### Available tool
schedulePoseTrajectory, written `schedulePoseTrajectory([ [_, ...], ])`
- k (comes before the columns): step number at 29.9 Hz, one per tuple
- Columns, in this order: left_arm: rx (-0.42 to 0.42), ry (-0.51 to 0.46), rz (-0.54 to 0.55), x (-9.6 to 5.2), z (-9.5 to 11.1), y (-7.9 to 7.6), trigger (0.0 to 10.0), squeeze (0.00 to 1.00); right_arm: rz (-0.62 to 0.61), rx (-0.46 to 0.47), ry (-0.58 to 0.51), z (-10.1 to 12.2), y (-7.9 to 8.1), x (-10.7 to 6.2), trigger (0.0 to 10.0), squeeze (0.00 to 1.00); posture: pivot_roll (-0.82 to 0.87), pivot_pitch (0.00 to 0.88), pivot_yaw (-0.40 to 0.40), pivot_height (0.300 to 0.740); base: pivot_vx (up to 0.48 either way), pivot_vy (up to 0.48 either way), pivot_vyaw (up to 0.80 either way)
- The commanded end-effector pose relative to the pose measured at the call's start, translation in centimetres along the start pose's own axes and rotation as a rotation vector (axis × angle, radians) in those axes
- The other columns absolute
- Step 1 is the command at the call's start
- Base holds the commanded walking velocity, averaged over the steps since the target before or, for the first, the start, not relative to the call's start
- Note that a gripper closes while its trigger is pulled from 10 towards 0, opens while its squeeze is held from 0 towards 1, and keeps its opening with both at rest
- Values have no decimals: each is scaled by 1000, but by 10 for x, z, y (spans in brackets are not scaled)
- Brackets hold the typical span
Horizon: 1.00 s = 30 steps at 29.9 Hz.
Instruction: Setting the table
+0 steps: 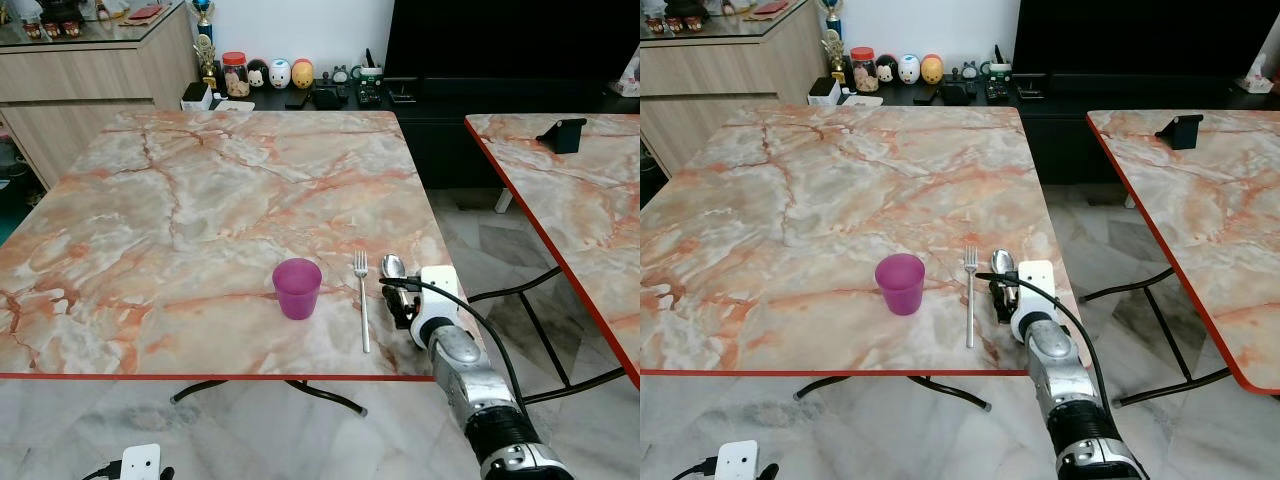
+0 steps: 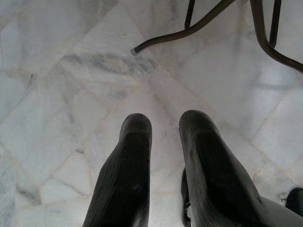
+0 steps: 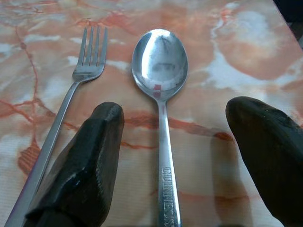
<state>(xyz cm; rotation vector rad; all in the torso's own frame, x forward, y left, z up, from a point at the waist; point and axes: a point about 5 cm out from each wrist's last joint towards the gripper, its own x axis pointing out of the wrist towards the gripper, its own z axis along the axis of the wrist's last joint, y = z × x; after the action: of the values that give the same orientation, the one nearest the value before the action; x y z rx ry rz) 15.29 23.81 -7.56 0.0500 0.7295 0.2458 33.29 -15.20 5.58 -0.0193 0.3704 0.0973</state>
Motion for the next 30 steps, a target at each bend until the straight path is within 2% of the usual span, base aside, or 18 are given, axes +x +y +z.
schedulePoseTrajectory([
  [1, 18, 31, -10, -2, -6, -1, 10000, 0, 14, -14, -4, 4, 2, 3, 10000, 0, 50, 0, 5, 740, 0, 0, 0],
  [12, 14, 34, -11, -2, -6, -2, 10000, 0, 34, -27, 9, 6, 5, 9, 9843, 0, 51, 0, 2, 740, 0, 0, 0],
  [13, 13, 34, -11, -2, -7, -3, 10000, 0, 35, -29, 10, 7, 6, 10, 4824, 0, 52, 0, 1, 740, 0, 0, 0],
  [14, 13, 35, -12, -2, -7, -3, 10000, 0, 36, -30, 11, 7, 6, 10, 2471, 0, 53, 0, 0, 740, 0, 0, 0],
  [16, 11, 37, -12, -2, -7, -3, 10000, 0, 37, -31, 12, 7, 6, 11, 0, 0, 53, 0, 0, 740, 0, 0, 0],
  [30, 10, 47, -20, -3, -10, -3, 10000, 0, 24, -34, 33, 0, 3, 10, 0, 0, 55, 0, 1, 740, 0, 0, 0],
])
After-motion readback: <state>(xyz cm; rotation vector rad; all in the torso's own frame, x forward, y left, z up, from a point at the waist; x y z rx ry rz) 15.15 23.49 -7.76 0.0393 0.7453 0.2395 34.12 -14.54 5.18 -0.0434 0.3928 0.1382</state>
